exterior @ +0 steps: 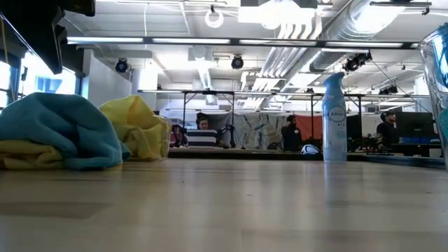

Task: Sort microfiber towel by color & place in baskets
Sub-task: Put the blue towel into the bottom transparent bin

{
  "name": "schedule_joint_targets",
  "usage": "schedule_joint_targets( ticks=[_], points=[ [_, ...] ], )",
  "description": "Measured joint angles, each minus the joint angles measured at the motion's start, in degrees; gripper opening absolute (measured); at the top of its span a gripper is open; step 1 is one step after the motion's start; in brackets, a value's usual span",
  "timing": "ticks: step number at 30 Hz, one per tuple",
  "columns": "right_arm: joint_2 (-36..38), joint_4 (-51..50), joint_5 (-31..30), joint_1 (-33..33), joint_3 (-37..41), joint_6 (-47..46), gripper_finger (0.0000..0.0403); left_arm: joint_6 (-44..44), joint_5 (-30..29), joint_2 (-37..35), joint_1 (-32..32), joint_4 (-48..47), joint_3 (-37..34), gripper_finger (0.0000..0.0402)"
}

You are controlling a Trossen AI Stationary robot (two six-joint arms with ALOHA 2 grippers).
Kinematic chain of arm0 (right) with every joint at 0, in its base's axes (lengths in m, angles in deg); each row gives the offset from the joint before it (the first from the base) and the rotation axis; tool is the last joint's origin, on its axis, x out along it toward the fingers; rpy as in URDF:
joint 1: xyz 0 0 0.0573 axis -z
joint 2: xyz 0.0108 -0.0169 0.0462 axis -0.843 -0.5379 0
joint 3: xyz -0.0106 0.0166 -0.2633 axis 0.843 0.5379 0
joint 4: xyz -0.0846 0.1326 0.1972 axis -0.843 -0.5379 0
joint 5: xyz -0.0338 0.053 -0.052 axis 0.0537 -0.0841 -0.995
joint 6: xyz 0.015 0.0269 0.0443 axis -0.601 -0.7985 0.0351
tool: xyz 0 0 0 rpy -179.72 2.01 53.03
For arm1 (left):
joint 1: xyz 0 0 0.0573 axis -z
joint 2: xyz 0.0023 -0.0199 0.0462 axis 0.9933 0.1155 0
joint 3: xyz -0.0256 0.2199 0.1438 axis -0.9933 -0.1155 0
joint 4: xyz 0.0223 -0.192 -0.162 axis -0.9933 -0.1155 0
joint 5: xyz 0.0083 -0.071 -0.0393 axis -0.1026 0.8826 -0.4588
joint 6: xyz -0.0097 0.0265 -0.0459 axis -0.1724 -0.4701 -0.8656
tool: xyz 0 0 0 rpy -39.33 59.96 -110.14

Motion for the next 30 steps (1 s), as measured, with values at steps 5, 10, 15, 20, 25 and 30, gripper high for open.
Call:
schedule_joint_targets(
  ticks=[5,10,15,20,25,30],
  points=[
    [0.8,9.4,0.6,1.2,9.7,1.6,0.0003,0.0,0.0,0.0,0.0,0.0,0.0,0.0079],
    [0.8,16.9,2.5,3.3,16.9,2.0,0.002,0.0,0.0,0.0,0.0,-0.1,0.0,0.0079],
    [1.0,23.1,5.2,5.6,21.2,0.5,0.0037,0.0,0.0,0.0,0.0,0.0,0.0,0.0079],
    [1.0,23.6,7.4,7.2,21.1,1.6,0.0076,0.0,0.0,0.0,0.0,0.0,0.0,0.0079],
    [0.7,23.6,7.7,7.9,20.1,4.2,0.0125,0.0,-0.1,0.0,0.0,0.0,0.0,0.0079],
    [1.9,21.9,7.9,7.8,18.6,4.2,0.0155,0.0,-3.2,0.0,0.0,0.0,0.0,0.0079]
  ],
)
